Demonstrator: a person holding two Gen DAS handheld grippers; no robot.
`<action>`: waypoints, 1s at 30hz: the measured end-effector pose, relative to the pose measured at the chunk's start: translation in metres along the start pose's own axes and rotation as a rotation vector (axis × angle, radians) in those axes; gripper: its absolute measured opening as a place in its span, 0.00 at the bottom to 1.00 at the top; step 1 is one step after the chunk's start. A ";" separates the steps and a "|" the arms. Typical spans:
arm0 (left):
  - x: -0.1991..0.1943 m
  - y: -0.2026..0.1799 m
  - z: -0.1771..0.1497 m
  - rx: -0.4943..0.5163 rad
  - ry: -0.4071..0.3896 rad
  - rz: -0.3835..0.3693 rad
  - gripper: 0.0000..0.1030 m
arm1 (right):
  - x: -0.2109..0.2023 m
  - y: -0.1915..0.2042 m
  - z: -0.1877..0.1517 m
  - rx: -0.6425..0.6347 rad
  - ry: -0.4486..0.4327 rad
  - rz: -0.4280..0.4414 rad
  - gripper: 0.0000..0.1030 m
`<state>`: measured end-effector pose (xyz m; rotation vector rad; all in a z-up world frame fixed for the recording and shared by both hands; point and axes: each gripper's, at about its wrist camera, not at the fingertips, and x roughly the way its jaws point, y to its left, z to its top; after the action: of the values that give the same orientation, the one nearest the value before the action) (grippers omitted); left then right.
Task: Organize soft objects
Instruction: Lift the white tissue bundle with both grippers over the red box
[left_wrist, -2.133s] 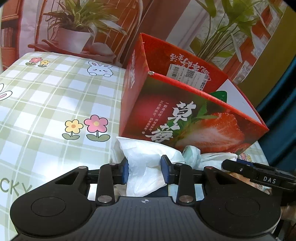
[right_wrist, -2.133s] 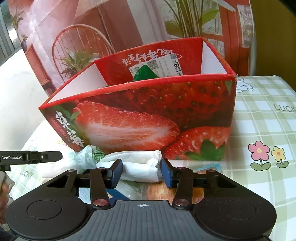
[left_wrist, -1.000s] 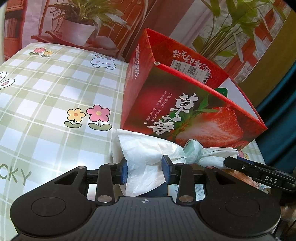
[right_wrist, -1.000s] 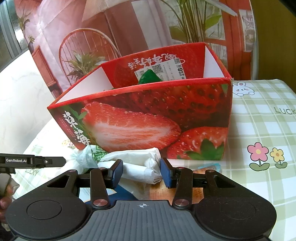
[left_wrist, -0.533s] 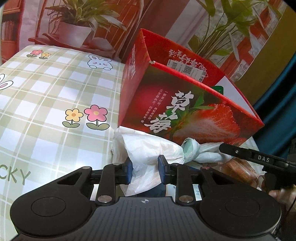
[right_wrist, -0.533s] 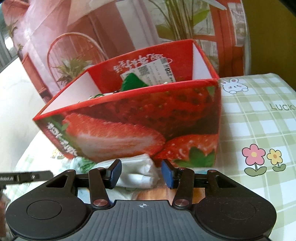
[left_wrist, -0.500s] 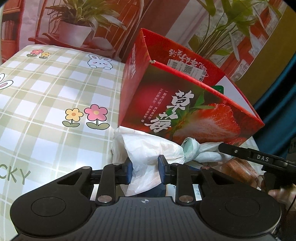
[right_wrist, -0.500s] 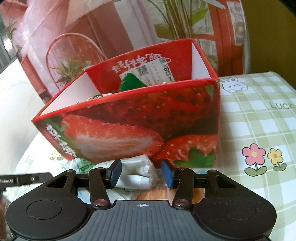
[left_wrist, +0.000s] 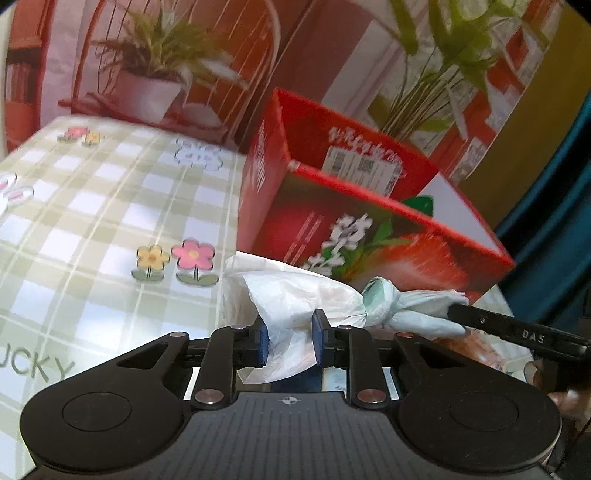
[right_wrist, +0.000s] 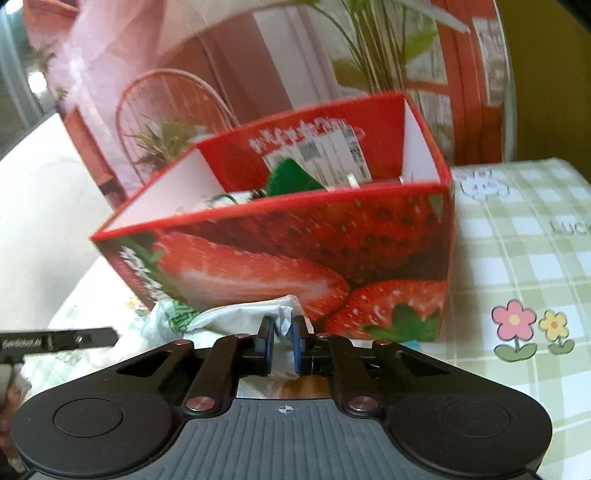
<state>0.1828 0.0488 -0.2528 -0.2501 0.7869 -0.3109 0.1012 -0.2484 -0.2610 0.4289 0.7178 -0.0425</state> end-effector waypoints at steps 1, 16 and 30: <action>-0.003 -0.002 0.001 0.008 -0.008 -0.001 0.23 | -0.005 0.002 0.000 -0.009 -0.010 0.005 0.09; -0.056 -0.040 0.055 0.090 -0.184 -0.107 0.23 | -0.077 0.014 0.036 -0.042 -0.216 0.068 0.09; 0.001 -0.084 0.142 0.161 -0.195 -0.063 0.23 | -0.067 0.000 0.105 -0.066 -0.288 -0.034 0.08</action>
<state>0.2712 -0.0142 -0.1288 -0.1511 0.5592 -0.4015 0.1165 -0.2970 -0.1475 0.3387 0.4416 -0.1103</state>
